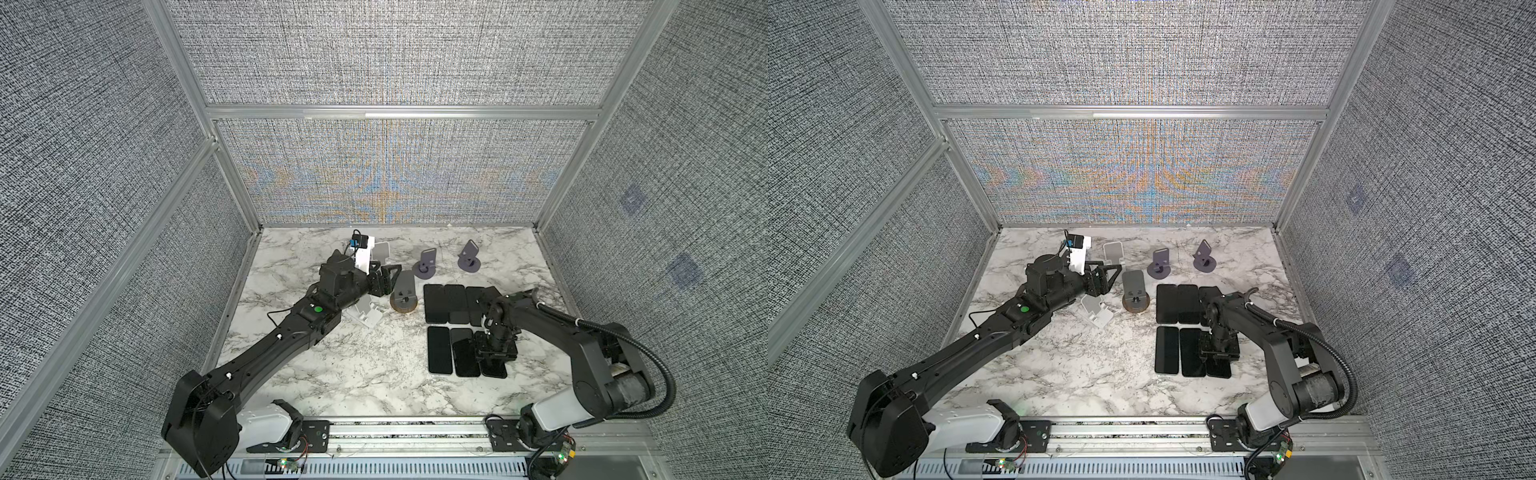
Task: Remove the phone from the phone stand
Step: 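Lower the phone flat beside the two nearer lying phones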
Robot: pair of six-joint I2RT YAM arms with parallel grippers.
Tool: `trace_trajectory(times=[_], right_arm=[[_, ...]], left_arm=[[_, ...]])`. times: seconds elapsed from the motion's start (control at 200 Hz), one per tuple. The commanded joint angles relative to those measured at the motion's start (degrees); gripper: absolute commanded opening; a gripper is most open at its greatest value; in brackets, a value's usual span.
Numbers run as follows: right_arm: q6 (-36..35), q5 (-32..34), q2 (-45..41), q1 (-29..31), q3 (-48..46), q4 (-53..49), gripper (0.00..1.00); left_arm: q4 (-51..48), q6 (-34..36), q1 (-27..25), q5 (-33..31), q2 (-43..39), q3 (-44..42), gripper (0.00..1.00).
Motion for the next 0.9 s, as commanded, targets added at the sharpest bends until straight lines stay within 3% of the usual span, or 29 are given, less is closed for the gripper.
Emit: trace_trajectory(times=[0.0,0.345,0.895], right_arm=[[-0.87,0.83,1.13,0.07,0.65,3.72,0.71],[-1.28,1.57,1.69,-0.80,2.17,2.76,0.74],[-2.06,4.67,4.40,-1.05,6.22,0.18,0.62]], left_arm=[[1.34,0.11,0.11,-0.05,0.05,0.02,0.73],[0.54,0.77,0.21,-0.75,-0.82,-0.50,0.73],[0.39,1.32,0.39,-0.61,-2.05,-0.70,0.73]])
